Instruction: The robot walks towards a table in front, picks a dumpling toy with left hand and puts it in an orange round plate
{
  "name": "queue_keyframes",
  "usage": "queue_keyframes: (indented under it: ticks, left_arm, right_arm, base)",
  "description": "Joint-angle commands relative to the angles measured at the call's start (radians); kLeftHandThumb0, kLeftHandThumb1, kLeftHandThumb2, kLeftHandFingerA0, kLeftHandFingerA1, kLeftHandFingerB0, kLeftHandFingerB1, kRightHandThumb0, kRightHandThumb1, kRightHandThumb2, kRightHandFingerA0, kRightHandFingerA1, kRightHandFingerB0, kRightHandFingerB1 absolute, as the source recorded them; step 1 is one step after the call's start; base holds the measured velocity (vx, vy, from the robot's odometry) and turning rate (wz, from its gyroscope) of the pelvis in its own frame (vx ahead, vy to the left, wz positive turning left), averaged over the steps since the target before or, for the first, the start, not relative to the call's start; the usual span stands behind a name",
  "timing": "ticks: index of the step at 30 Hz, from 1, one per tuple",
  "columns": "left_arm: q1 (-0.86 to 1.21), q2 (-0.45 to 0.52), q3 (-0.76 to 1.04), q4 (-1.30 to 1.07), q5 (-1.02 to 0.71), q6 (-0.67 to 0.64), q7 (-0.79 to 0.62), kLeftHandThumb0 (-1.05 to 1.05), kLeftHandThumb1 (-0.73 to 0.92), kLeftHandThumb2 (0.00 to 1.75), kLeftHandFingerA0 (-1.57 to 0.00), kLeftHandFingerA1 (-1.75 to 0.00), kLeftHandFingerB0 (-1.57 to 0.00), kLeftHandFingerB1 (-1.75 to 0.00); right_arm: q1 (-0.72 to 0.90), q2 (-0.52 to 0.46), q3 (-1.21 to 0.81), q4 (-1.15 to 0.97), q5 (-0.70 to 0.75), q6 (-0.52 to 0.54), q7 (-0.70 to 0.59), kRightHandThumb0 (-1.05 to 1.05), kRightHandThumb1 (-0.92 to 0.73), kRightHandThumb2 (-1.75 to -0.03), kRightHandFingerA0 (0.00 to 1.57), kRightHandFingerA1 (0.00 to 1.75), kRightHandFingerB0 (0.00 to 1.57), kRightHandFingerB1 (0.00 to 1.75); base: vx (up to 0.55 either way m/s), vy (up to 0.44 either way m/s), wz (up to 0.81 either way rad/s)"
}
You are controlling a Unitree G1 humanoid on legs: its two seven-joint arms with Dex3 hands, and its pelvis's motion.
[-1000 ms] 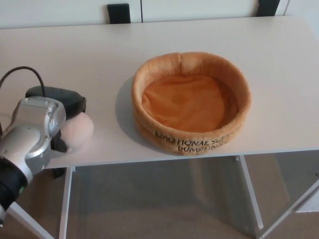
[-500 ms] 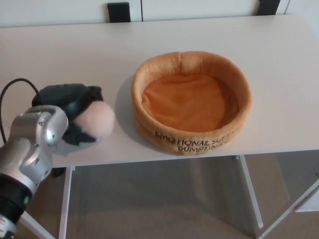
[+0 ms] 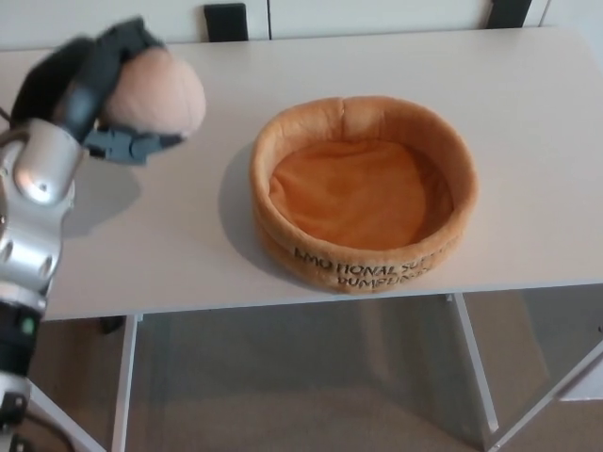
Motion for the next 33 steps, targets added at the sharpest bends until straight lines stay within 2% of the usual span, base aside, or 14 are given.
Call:
queue_keyframes:
  ticks: [1, 4, 5, 12, 13, 16, 18, 25, 28, 29, 30, 31, 32, 33]
  left_arm:
    - [-0.160, -0.011, -0.004, -0.015, -0.046, -0.010, 0.009, -0.30, 0.79, 0.62, -0.75, -1.75, -0.59, -1.53]
    - [-0.189, -0.022, -0.026, -0.027, -0.041, -0.004, 0.005, -0.32, 0.78, 0.62, -0.76, -1.75, -0.59, -1.55]
    - [-0.215, -0.042, -0.064, -0.031, -0.007, 0.007, 0.013, -0.42, 0.59, 0.91, -1.05, -1.37, -0.76, -1.18]
    - [-0.268, -0.116, -0.202, -0.021, 0.066, 0.057, 0.029, -0.43, 0.59, 0.88, -1.04, -1.39, -0.71, -1.16]
    - [-0.286, -0.152, -0.233, 0.017, 0.074, 0.051, 0.042, -0.31, 0.73, 0.65, -0.76, -1.56, -0.77, -1.00]
    - [-0.302, -0.196, -0.289, 0.069, 0.096, 0.068, 0.048, -0.30, 0.73, 0.61, -0.74, -1.69, -0.64, -1.37]
    - [-0.294, -0.209, -0.331, 0.094, 0.116, 0.045, 0.052, -0.43, 0.56, 0.92, -1.06, -1.35, -0.83, -1.21]
    - [-0.233, -0.245, -0.434, 0.157, 0.129, 0.061, 0.013, -0.45, 0.60, 0.94, -1.08, -1.37, -0.78, -1.20]
    - [-0.229, -0.238, -0.469, 0.185, 0.150, 0.081, -0.007, -0.35, 0.79, 0.61, -0.75, -1.75, -0.49, -1.63]
    - [-0.231, -0.235, -0.490, 0.218, 0.164, 0.083, -0.007, -0.42, 0.57, 0.91, -1.07, -1.37, -0.75, -1.18]
    - [-0.232, -0.234, -0.499, 0.233, 0.169, 0.084, -0.007, -0.42, 0.57, 0.91, -1.07, -1.37, -0.75, -1.18]
    - [-0.232, -0.235, -0.492, 0.245, 0.145, 0.089, -0.037, -0.24, 0.73, 0.58, -0.65, -1.66, -0.53, -1.33]
    - [-0.242, -0.232, -0.492, 0.253, 0.139, 0.096, -0.058, -0.31, 0.63, 0.58, -0.56, -0.94, -0.60, -0.73]
    - [-0.253, -0.230, -0.492, 0.262, 0.136, 0.104, -0.079, -0.31, 0.63, 0.58, -0.56, -0.94, -0.60, -0.73]
  right_arm:
    - [-0.003, -0.022, -0.007, 0.001, 0.014, 0.009, 0.011, -0.41, -0.67, -0.60, 0.55, 0.44, 0.48, 0.38]
    - [0.000, -0.022, -0.007, 0.000, 0.013, 0.007, 0.014, -0.40, -0.67, -0.60, 0.54, 0.44, 0.46, 0.38]
    - [0.000, -0.024, -0.007, 0.001, 0.012, 0.010, 0.012, -0.40, -0.67, -0.60, 0.56, 0.44, 0.46, 0.38]
    - [0.005, -0.024, 0.003, 0.000, 0.001, 0.012, 0.011, -0.40, -0.69, -0.61, 0.55, 0.43, 0.49, 0.38]
    - [0.003, -0.025, 0.007, 0.000, -0.004, 0.007, -0.002, -0.41, -0.69, -0.61, 0.58, 0.44, 0.49, 0.38]
    - [0.001, -0.023, 0.006, 0.002, 0.001, -0.001, 0.002, -0.41, -0.70, -0.61, 0.59, 0.45, 0.52, 0.40]
    - [0.000, -0.019, 0.002, 0.000, 0.007, -0.002, 0.009, -0.40, -0.68, -0.60, 0.56, 0.45, 0.50, 0.40]
    - [-0.012, -0.019, 0.002, 0.002, 0.006, 0.010, 0.017, -0.39, -0.68, -0.60, 0.55, 0.43, 0.47, 0.38]
    - [-0.014, -0.020, 0.003, 0.000, 0.006, 0.009, 0.014, -0.38, -0.68, -0.60, 0.55, 0.44, 0.47, 0.38]
    - [-0.013, -0.020, 0.002, -0.001, 0.008, 0.007, 0.015, -0.37, -0.68, -0.60, 0.55, 0.44, 0.46, 0.38]
    - [-0.012, -0.020, 0.001, -0.001, 0.008, 0.005, 0.016, -0.37, -0.68, -0.60, 0.55, 0.44, 0.46, 0.38]
    - [-0.017, -0.017, 0.001, 0.007, 0.006, 0.015, 0.007, -0.37, -0.68, -0.60, 0.56, 0.44, 0.46, 0.38]
    - [-0.022, -0.017, 0.002, 0.008, 0.004, 0.015, 0.005, -0.38, -0.68, -0.60, 0.56, 0.43, 0.47, 0.38]
    - [-0.027, -0.018, 0.003, 0.010, 0.002, 0.014, 0.004, -0.38, -0.68, -0.60, 0.56, 0.43, 0.47, 0.38]
  base:
    - [0.00, 0.000, 0.00]
    - [0.00, 0.000, 0.00]
    - [0.00, 0.000, 0.00]
    - [0.00, 0.000, 0.00]
    - [0.00, 0.000, 0.00]
    - [0.00, 0.000, 0.00]
    - [0.00, 0.000, 0.00]
    - [0.00, 0.000, 0.00]
    - [0.00, 0.000, 0.00]
    - [0.00, 0.000, 0.00]
    - [0.00, 0.000, 0.00]
    - [0.00, 0.000, 0.00]
    - [0.00, 0.000, 0.00]
    - [0.00, 0.000, 0.00]
